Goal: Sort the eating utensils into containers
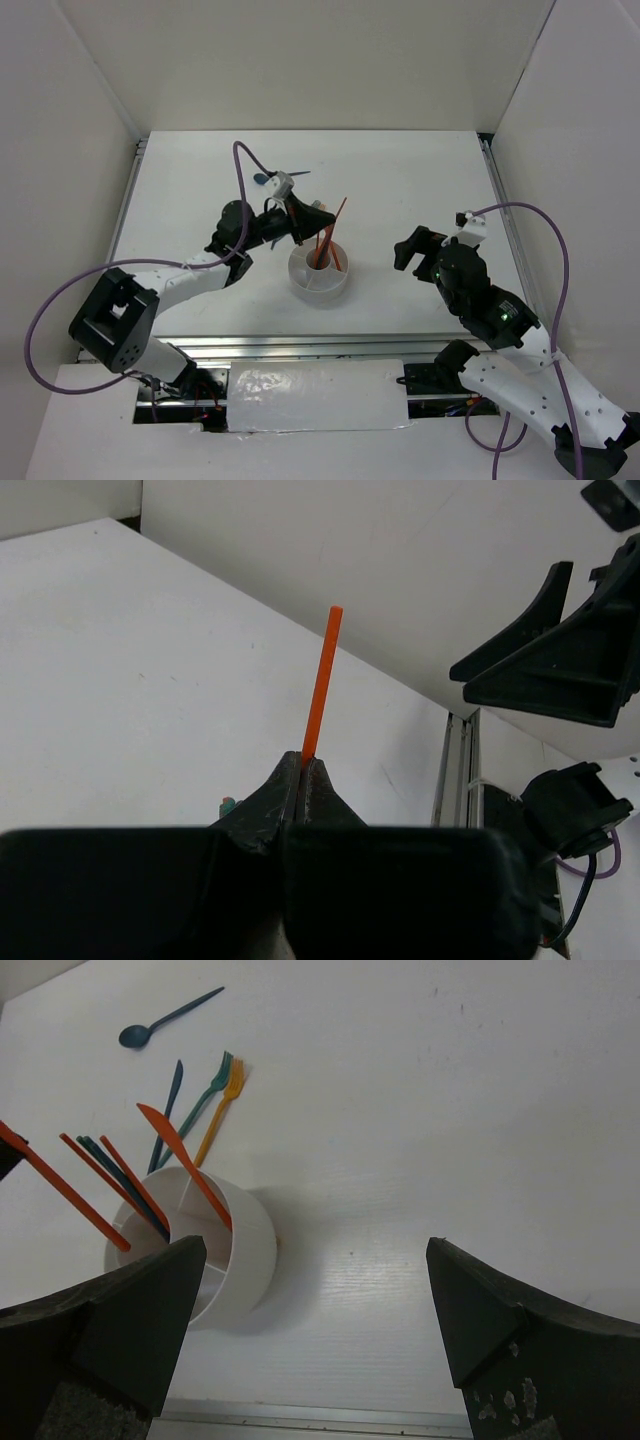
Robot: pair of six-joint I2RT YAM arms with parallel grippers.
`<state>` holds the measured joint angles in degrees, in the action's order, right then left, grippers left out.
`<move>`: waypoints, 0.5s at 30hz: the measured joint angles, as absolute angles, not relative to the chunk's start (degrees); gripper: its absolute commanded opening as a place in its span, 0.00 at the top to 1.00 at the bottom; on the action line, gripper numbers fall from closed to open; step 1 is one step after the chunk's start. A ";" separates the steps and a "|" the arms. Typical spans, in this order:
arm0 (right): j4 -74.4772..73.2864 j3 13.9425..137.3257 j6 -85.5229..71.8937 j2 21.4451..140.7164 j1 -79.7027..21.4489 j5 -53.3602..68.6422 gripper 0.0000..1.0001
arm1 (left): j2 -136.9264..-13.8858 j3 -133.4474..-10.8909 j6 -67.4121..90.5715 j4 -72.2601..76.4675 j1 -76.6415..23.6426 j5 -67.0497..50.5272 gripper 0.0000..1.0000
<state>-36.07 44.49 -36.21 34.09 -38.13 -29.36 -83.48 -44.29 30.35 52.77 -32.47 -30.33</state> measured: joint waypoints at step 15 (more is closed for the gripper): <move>-36.27 44.49 -36.23 33.65 -38.13 -29.45 0.00 | -90.04 -42.87 30.04 54.89 -32.47 -33.36 0.94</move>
<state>-36.27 44.49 -36.23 33.65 -38.13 -29.45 -90.04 -42.87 30.04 54.89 -32.47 -33.36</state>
